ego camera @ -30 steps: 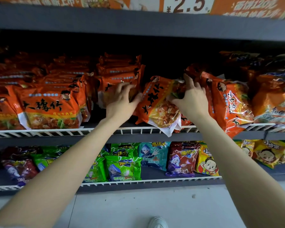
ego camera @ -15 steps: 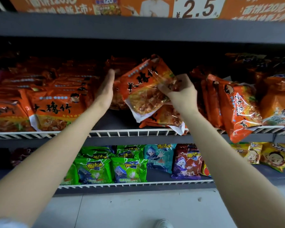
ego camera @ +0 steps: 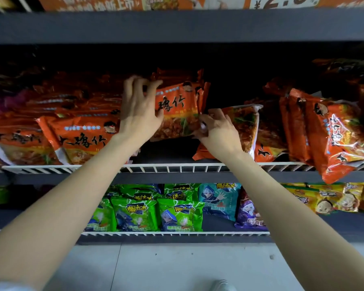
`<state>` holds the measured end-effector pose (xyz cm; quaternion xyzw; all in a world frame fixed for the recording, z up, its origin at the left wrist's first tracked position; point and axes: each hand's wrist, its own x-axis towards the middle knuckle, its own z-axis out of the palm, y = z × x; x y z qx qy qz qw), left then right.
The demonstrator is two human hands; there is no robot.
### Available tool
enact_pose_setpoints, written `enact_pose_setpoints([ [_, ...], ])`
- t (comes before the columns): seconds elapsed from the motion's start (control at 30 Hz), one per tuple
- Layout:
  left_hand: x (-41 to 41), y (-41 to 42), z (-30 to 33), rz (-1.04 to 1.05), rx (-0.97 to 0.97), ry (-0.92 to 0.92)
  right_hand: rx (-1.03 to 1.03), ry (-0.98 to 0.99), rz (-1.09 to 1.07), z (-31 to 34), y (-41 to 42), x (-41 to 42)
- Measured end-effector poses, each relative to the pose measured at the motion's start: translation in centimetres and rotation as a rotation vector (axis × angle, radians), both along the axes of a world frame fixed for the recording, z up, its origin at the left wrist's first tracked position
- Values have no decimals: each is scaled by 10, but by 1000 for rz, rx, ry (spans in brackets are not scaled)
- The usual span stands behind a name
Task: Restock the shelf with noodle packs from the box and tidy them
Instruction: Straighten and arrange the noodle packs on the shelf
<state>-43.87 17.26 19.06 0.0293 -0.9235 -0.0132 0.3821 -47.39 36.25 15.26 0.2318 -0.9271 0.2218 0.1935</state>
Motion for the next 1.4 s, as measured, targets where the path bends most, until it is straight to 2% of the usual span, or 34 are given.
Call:
enact_pose_setpoints([
  [0.07,-7,0,-6,-83,-114,17,43,-3,22,-1,4,2],
  [0.13,-16,0,-12,-135,-146,-78,4,40,35,3,12,4],
  [0.2,-22,-6,-16,-202,-182,-139,93,129,-23,11,23,4],
  [0.3,-27,-15,-16,-286,-285,-144,405,-51,-231,28,45,-6],
  [0.37,-28,-17,-15,-348,-322,-136,430,-190,-318,39,55,-12],
  [0.47,-29,-18,-15,-420,-390,-140,421,-215,-324,49,63,-9],
  [0.53,-30,-18,-15,-428,-387,-161,293,-220,-322,57,72,-3],
  [0.67,-26,-16,-12,-401,-338,-216,-180,-114,-245,65,97,11],
  [0.87,-23,-13,-10,-390,-317,-237,-339,67,-260,65,108,44],
  [0.97,-24,-10,-11,-416,-308,-241,-463,-23,-229,64,109,47],
  [1.07,-25,-6,-15,-435,-339,-239,-865,-282,-131,50,96,43],
  [1.1,-24,-4,-15,-444,-293,-230,-986,-379,-97,44,88,41],
  [1.13,-23,-3,-15,-463,-166,-220,-1059,-447,-72,37,79,39],
  [1.23,-17,2,1,-505,541,-286,-1116,-494,12,21,53,36],
  [1.27,-15,1,7,-537,664,-252,-1103,-487,26,16,46,34],
  [1.33,-5,0,19,-588,713,-169,-1034,-453,32,9,36,30],
  [1.4,13,0,24,-559,581,-58,-921,-411,33,3,24,26],
])
